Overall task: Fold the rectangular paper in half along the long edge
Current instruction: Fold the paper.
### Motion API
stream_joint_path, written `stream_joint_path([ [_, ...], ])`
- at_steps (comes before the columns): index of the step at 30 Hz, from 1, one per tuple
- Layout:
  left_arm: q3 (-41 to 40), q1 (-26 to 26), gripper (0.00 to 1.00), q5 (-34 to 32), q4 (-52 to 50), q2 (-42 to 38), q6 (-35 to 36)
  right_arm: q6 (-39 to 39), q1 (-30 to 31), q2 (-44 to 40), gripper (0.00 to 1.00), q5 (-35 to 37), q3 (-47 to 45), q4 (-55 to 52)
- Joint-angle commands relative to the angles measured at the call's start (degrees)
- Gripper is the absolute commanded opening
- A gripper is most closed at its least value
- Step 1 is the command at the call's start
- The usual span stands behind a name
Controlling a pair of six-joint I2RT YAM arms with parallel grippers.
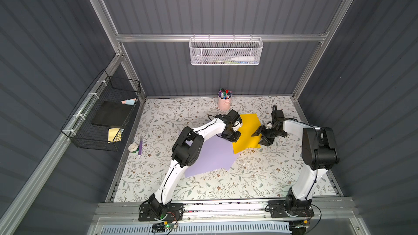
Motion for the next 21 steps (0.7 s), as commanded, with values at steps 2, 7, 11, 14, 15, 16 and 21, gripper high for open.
stream_joint_path([
  [2, -4.9, -0.7, 0.00, -3.0, -9.2, 4.2, 0.6, 0.5, 1.2, 3.8, 0.49, 0.1, 2.5, -0.8],
  [7, -5.6, -0.7, 0.00, -3.2, -8.7, 3.9, 0.3, 0.0, 1.2, 1.5, 0.35, 1.0, 3.9, -2.5],
  [11, -5.6, -0.7, 0.00, -3.2, -8.7, 4.1, 0.3, -1.1, 1.2, -0.8, 0.33, 2.5, 4.6, -5.9],
  [14, -5.5, -0.7, 0.00, -3.2, -9.0, 4.0, 0.4, -1.2, 1.6, -3.3, 0.29, 3.8, 3.9, -7.3],
  [15, -5.5, -0.6, 0.00, -3.2, -9.0, 3.9, 0.5, -1.2, 1.9, -4.0, 0.27, 4.3, 3.8, -7.8],
  [16, -5.6, -0.7, 0.00, -3.2, -9.1, 3.7, 0.5, -1.2, 2.4, -4.8, 0.27, 4.5, 3.3, -8.1],
  [21, -7.5, -0.7, 0.00, -4.0, -8.4, 0.4, 0.4, -0.7, 6.3, -7.1, 0.22, 7.2, 0.8, -9.8],
])
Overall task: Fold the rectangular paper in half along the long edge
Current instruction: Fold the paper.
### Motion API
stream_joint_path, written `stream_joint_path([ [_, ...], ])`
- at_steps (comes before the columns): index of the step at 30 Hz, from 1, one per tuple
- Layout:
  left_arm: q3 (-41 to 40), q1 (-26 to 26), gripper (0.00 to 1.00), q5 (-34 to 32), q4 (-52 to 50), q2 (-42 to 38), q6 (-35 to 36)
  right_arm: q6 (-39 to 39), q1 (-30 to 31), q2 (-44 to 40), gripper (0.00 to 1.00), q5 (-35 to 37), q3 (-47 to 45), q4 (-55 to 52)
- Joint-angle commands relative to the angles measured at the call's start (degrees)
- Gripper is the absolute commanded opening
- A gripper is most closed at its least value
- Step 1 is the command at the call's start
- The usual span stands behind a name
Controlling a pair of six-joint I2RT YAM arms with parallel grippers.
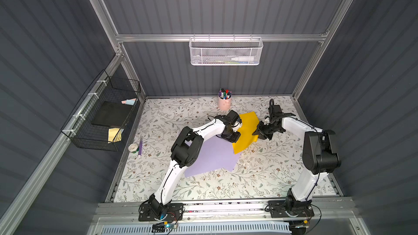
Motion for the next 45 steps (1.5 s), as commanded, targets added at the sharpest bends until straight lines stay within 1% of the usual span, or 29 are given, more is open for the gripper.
stream_joint_path([
  [1, -5.4, -0.6, 0.00, -3.9, -9.2, 1.0, -0.2, -0.2, 3.2, -0.9, 0.21, 3.6, -2.3, -4.7],
  [4, -7.0, -0.2, 0.00, -3.1, -7.9, -2.9, -1.4, 0.1, 5.9, -1.5, 0.18, 6.1, -4.7, -6.2],
  [7, -9.0, 0.7, 0.00, -0.8, -5.0, -8.0, -3.6, 1.8, 8.0, -3.2, 0.17, 8.5, -8.2, -6.4],
  [8, -9.9, 1.1, 0.00, 0.6, -3.5, -9.7, -4.5, 2.5, 8.7, -3.9, 0.17, 9.1, -9.1, -7.1],
  [9, -10.7, 1.6, 0.00, 2.0, -2.0, -11.6, -5.6, 3.1, 9.7, -4.7, 0.17, 12.1, -10.0, -7.8],
  [11, -12.2, 2.3, 0.03, 4.1, 1.0, -14.4, -8.1, 4.5, 11.7, -6.5, 0.17, 14.5, -11.2, -8.6],
  [12, -12.9, 2.4, 0.05, 6.6, 2.5, -15.3, -9.0, 5.4, 12.6, -7.5, 0.18, 15.2, -11.9, -8.6],
  [14, -13.1, 2.4, 0.05, 8.9, 3.8, -15.9, -10.4, 7.5, 14.0, -8.9, 0.18, 16.4, -12.9, -8.5],
  [16, -13.7, 2.2, 0.05, 10.2, 6.6, -16.1, -13.4, 9.2, 15.8, -9.8, 0.18, 18.2, -13.0, -9.1],
  [19, -17.6, 1.9, 0.05, 13.5, 12.6, -17.5, -18.3, 12.1, 18.2, -10.4, 0.19, 19.5, -13.8, -8.4],
  [22, -22.3, 1.8, 0.05, 14.7, 18.7, -18.7, -23.0, 14.7, 19.7, -11.3, 0.19, 19.9, -15.6, -5.7],
  [25, -22.9, 1.4, 0.04, 14.5, 19.1, -16.5, -25.6, 16.9, 20.5, -12.7, 0.20, 19.6, -17.5, -2.8],
  [28, -23.8, 1.0, 0.03, 14.9, 21.1, -14.1, -27.7, 17.4, 21.2, -14.3, 0.24, 17.1, -19.5, 1.1],
  [34, -25.7, 0.5, 0.02, 11.6, 21.6, -11.4, -28.7, 16.6, 22.2, -15.9, 0.32, 11.3, -24.2, 8.3],
  [35, -26.1, 0.4, 0.02, 11.1, 21.6, -11.0, -28.7, 16.5, 22.2, -15.8, 0.32, 10.8, -24.8, 8.7],
  [38, -27.3, 0.3, 0.01, 8.8, 20.8, -10.7, -28.1, 15.0, 22.1, -14.9, 0.38, 10.4, -26.0, 11.1],
  [40, -28.6, 0.3, 0.01, 8.3, 20.6, -10.8, -27.8, 13.4, 22.2, -14.4, 0.46, 10.4, -25.8, 11.3],
  [42, -29.7, 0.3, 0.00, 8.2, 20.9, -10.7, -28.0, 12.2, 21.9, -14.4, 0.57, 10.4, -25.0, 10.4],
  [45, -31.4, 0.2, 0.00, 7.5, 21.9, -10.5, -28.2, 10.1, 21.1, -15.5, 0.65, 13.0, -23.6, 7.6],
])
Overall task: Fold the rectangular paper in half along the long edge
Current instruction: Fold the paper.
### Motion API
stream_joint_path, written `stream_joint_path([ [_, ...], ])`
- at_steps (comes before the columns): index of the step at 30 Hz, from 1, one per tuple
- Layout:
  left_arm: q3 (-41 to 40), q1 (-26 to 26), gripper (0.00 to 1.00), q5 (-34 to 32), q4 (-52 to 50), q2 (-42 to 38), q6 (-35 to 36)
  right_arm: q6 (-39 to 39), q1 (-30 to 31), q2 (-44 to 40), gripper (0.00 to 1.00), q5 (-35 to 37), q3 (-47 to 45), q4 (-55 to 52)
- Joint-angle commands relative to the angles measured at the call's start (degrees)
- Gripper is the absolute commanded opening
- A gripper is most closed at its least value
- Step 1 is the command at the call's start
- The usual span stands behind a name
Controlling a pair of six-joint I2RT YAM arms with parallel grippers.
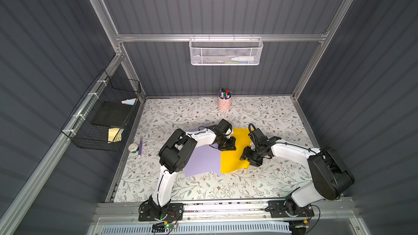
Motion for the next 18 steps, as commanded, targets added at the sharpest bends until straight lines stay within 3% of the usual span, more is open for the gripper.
stream_joint_path([
  [1, -4.0, -0.5, 0.00, -4.3, -2.7, 1.8, -0.2, -2.9, -1.4, -0.7, 0.67, 2.4, 1.5, -2.2],
  [14, -8.6, -0.6, 0.00, -2.9, -0.2, 2.4, -0.7, -14.2, -12.4, -0.1, 0.67, -7.6, 1.7, 3.8],
  [18, -8.9, -0.7, 0.00, -3.0, 0.0, 2.3, -0.7, -15.4, -12.6, 1.5, 0.60, -13.6, 2.1, 5.7],
])
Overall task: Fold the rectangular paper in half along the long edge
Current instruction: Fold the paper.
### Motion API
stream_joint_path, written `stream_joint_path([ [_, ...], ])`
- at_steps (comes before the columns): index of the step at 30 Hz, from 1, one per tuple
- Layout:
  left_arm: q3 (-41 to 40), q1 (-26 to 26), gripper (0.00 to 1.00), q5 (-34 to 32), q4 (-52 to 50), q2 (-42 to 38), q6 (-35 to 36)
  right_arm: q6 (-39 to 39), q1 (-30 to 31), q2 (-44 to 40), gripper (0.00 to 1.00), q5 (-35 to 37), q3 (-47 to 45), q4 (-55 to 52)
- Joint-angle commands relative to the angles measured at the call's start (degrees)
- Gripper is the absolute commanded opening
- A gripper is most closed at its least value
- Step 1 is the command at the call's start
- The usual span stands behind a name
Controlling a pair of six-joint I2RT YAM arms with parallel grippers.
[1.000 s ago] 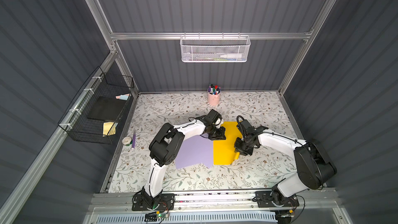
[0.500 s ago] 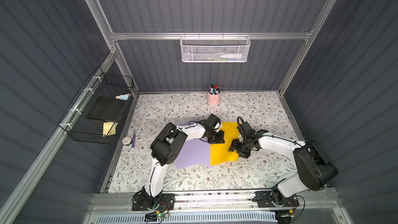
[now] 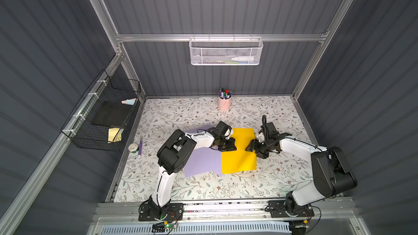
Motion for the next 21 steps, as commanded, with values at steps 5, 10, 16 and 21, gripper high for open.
stream_joint_path([
  [5, -4.0, -0.7, 0.00, -4.3, -8.6, 3.5, 0.0, -1.9, 0.0, -1.3, 0.50, -3.4, -0.4, 0.0],
  [10, -3.9, -0.7, 0.00, -4.0, -8.6, 3.6, 0.1, -0.9, 0.0, -6.5, 0.48, 0.2, -2.1, -3.9],
  [16, -4.0, -0.7, 0.00, -3.8, -8.4, 4.0, 0.0, -0.9, 0.0, -9.1, 0.37, 0.0, -3.1, -5.6],
  [21, -4.3, -0.7, 0.00, -3.6, -8.0, 3.9, 0.0, -1.5, 0.0, -6.8, 0.32, 0.3, -3.4, -5.2],
])
